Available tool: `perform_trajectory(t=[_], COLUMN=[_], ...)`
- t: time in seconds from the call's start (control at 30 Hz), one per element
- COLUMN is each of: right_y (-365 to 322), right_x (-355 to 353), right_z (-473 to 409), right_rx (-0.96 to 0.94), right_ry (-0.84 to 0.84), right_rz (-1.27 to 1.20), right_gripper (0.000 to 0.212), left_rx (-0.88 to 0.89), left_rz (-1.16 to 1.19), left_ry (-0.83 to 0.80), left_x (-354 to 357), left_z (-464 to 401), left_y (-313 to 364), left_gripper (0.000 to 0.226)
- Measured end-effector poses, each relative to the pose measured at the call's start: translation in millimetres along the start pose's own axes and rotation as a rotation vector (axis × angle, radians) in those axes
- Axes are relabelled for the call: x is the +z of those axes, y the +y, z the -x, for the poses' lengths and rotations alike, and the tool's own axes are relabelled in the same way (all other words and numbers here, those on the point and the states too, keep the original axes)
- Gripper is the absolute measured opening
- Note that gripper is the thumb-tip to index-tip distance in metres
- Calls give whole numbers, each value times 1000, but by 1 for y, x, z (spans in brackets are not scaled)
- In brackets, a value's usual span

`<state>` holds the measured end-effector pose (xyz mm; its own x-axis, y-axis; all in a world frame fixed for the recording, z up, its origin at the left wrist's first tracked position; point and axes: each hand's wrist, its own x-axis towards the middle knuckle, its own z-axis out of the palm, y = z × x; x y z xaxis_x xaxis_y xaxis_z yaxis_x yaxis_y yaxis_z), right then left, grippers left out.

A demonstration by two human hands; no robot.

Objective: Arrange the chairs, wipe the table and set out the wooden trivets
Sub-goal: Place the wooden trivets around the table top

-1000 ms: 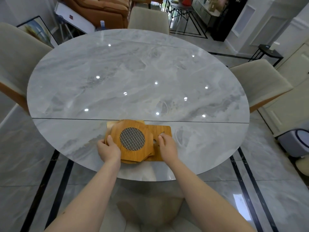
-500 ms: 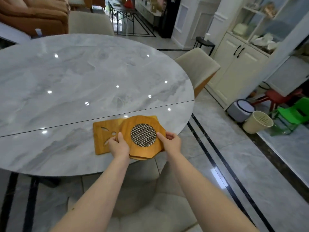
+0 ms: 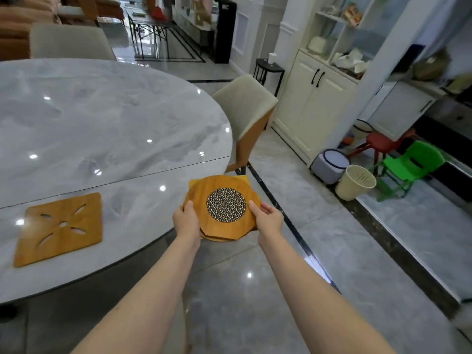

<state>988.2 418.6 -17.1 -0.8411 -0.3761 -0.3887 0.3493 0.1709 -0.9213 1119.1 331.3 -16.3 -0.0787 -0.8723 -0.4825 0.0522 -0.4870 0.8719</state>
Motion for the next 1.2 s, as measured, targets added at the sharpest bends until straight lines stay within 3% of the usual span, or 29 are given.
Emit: perform_trajectory(t=[0.2,0.43,0.87,1.2], right_y=[-41,-64,-124,-175], right_x=[-55,-44,99,232], right_z=[-64,-140,-285,-391], right_rx=[130,183,205,307], right_ry=[-30,-61,-172,-283], right_rz=[-35,-53,88,195], right_gripper=[45,35,32,38], left_rx=[-17,52,88,11], left_rz=[-13,-120,-178,-106], left_ry=[38,122,393,625], left_x=[90,160,216,244], left_z=[11,-30,-197,-313], left_y=[-13,-3,74,133], left_gripper=[30,31,35,39])
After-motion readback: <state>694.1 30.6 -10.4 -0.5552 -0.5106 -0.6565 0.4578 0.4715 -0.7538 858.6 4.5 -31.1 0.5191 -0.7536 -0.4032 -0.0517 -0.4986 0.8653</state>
